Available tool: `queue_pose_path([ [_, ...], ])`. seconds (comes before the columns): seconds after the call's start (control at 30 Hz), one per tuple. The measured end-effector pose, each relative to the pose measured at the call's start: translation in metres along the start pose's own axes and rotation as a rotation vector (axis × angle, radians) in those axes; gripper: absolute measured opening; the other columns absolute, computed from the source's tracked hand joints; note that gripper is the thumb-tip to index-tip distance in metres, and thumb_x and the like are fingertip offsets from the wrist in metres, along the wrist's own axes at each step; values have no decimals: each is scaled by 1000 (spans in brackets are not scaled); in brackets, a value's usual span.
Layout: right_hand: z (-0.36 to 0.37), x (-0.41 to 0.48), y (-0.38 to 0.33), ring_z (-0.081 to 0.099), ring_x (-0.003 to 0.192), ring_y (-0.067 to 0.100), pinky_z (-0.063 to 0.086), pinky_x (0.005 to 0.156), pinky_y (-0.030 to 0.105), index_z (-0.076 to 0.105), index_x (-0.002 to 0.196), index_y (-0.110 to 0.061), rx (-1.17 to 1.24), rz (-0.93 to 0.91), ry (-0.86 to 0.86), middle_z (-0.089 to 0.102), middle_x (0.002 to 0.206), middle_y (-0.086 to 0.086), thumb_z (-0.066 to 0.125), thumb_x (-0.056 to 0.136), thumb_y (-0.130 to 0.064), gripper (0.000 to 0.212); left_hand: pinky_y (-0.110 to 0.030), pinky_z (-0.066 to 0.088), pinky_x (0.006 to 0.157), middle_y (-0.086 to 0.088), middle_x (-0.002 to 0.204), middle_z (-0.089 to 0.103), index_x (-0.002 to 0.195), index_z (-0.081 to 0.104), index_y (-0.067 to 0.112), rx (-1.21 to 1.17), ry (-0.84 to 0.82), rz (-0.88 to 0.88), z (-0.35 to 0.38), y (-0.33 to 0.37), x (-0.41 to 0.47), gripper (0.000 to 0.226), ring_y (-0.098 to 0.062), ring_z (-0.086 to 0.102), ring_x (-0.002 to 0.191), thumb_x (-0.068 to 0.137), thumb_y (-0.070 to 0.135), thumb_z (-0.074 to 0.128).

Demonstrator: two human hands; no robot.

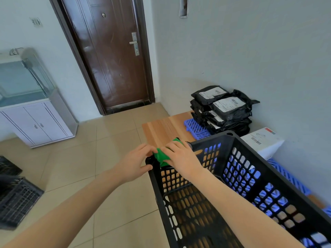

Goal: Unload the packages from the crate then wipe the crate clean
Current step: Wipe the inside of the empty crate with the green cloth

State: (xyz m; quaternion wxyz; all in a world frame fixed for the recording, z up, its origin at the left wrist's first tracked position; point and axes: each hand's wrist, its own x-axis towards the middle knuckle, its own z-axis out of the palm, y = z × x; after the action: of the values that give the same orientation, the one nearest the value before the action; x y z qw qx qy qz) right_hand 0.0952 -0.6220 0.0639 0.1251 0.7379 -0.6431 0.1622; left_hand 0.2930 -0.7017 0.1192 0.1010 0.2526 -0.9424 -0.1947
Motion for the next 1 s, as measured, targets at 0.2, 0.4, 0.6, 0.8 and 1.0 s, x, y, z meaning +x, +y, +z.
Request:
queue_pose_path([
  [0.2, -15, -6, 29, 56, 116, 20, 35, 108, 43, 54, 130, -24, -48, -16, -39, 62, 120, -2, 64, 85, -30, 46, -5, 32, 85, 20, 112, 47, 123, 55, 29, 85, -52, -3, -3, 5, 2, 38, 3, 48, 107, 89, 17, 66],
  [0.4, -43, -31, 85, 41, 134, 18, 19, 116, 43, 40, 142, -28, -132, 170, -181, 48, 142, -3, 56, 91, -35, 54, -1, 32, 79, 22, 109, 49, 118, 58, 31, 92, -68, -13, -5, 5, 4, 33, 5, 47, 103, 89, 18, 66],
  [0.6, -59, -47, 134, 35, 137, 15, 20, 114, 42, 41, 141, -30, -210, 349, -247, 46, 141, -7, 54, 94, -34, 49, -2, 32, 79, 20, 111, 52, 118, 58, 33, 90, -80, -16, -3, 4, 4, 32, 3, 49, 105, 90, 19, 65],
  [0.8, -53, -35, 96, 35, 138, 18, 19, 117, 45, 43, 141, -26, -140, 272, -231, 47, 142, -4, 52, 94, -37, 49, -5, 32, 83, 21, 111, 51, 123, 56, 32, 77, -75, -34, -3, 6, 4, 37, 3, 48, 107, 90, 18, 65],
  [1.0, -27, -4, 23, 47, 129, 19, 21, 117, 45, 47, 136, -26, -14, 82, -160, 55, 133, -3, 57, 90, -38, 49, -3, 29, 81, 22, 111, 49, 131, 50, 32, 65, -53, -57, -3, 7, 4, 47, 6, 47, 104, 89, 20, 67],
])
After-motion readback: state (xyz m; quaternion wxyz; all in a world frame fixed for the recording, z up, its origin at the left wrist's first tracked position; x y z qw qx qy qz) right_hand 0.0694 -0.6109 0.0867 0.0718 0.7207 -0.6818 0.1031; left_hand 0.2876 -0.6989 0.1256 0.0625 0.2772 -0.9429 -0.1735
